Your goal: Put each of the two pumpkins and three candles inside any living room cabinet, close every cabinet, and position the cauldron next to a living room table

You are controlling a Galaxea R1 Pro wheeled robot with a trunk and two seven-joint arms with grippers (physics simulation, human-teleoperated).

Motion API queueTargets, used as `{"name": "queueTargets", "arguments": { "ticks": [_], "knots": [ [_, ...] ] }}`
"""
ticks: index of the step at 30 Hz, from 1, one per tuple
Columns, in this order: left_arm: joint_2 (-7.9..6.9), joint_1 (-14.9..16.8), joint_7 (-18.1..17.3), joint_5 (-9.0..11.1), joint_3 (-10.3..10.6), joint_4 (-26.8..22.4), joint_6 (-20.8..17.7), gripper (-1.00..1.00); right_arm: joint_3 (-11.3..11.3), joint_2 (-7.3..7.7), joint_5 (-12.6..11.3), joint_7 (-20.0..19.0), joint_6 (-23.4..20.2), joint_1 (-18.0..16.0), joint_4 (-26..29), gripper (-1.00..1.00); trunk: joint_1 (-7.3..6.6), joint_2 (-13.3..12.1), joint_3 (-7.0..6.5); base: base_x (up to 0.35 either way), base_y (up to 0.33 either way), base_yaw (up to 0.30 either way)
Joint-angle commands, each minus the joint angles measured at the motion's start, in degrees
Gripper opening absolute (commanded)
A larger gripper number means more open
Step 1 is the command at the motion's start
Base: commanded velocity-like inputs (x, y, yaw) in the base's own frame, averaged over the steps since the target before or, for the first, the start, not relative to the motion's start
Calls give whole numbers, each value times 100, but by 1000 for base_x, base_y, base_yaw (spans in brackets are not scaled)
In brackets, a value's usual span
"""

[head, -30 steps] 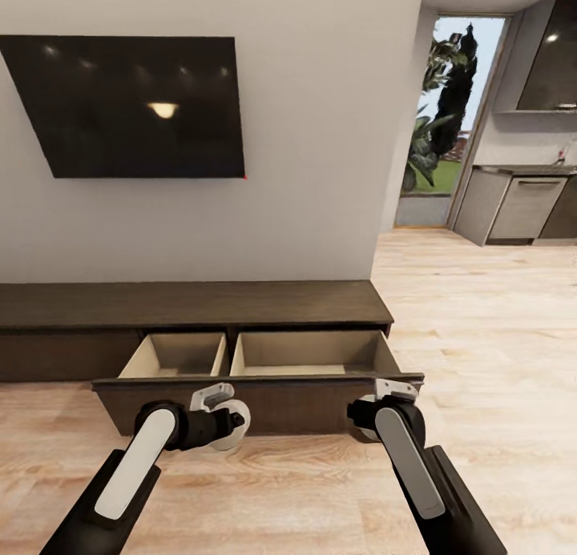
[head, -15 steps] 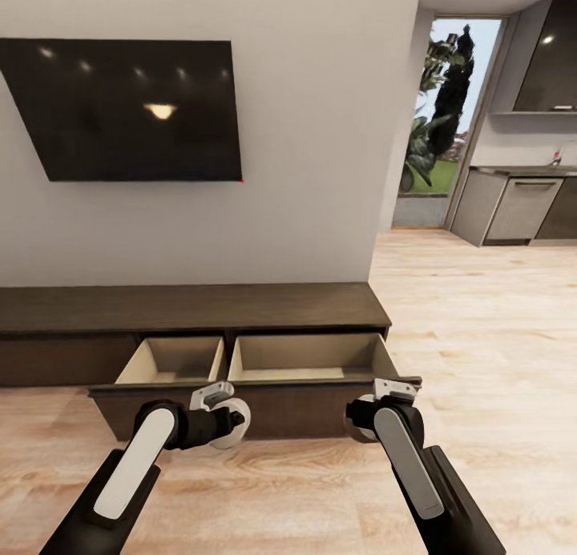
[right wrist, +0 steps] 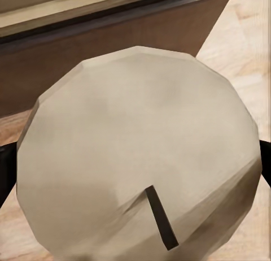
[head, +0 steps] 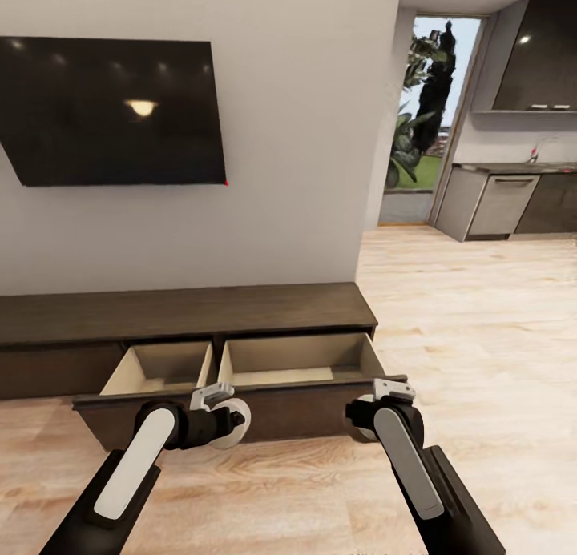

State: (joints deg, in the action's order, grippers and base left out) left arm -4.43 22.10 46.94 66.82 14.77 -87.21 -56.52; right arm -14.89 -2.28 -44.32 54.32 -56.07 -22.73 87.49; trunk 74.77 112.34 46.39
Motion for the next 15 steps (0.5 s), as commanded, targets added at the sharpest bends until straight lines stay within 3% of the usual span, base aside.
{"name": "queueTargets", "arguments": {
  "ticks": [1,15],
  "knots": [
    [-5,4,61,51,9,-6,-7,-100,-4,0,-51,61,-27,-6,4,-100,-23,-39,-11,0,0,-41],
    [-5,4,61,51,9,-5,-7,-100,-14,0,-42,70,-27,-9,-3,-100,-331,-600,-260,0,0,-4]
  ]
}}
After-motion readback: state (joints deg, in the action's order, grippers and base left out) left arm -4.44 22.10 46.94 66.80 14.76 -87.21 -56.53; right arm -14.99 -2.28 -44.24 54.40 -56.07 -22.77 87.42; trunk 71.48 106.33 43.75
